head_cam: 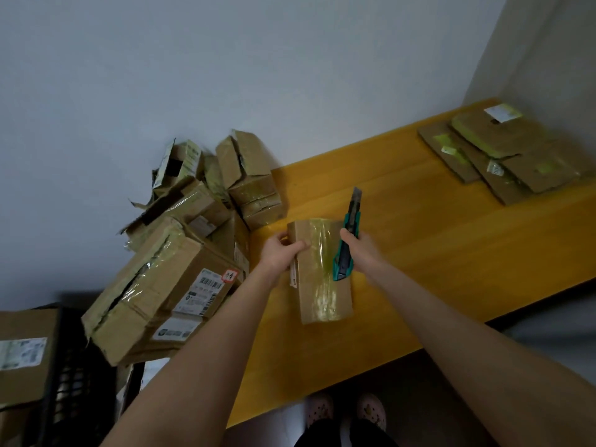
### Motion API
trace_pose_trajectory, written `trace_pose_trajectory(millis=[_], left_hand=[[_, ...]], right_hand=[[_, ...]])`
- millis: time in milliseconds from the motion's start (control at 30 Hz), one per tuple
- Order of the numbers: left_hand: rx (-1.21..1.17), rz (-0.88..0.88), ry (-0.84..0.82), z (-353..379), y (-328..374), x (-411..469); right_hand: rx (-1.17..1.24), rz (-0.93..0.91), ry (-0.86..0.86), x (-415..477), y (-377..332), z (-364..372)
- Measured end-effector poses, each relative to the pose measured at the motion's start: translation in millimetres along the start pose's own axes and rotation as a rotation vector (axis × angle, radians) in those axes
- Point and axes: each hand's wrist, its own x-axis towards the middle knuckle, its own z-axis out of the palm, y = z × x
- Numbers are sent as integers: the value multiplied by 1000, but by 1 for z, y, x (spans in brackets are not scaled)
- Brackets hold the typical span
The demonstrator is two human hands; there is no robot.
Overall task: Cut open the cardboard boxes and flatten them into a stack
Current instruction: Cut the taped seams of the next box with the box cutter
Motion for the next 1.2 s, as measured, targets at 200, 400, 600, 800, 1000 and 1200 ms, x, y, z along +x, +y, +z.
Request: trace_pose_trajectory(millis=[200, 400, 600, 800, 1000, 1200], left_hand=[[-43, 67, 66, -6, 2, -3], [-28, 86, 136, -3, 2, -2], [25, 106, 185, 0, 2, -2], [76, 108, 203, 6, 3, -3], [73, 84, 239, 12, 0, -3], [70, 78, 264, 16, -1, -4]], right_hand=[[-333, -214, 99, -14, 7, -9], [-698, -336, 119, -42, 14, -13], [-1035, -434, 123, -60, 9, -18], [-1253, -461, 125, -67, 1, -15], [-1432, -415, 135, -70, -9, -9], [-1485, -413, 123, -74, -13, -7]])
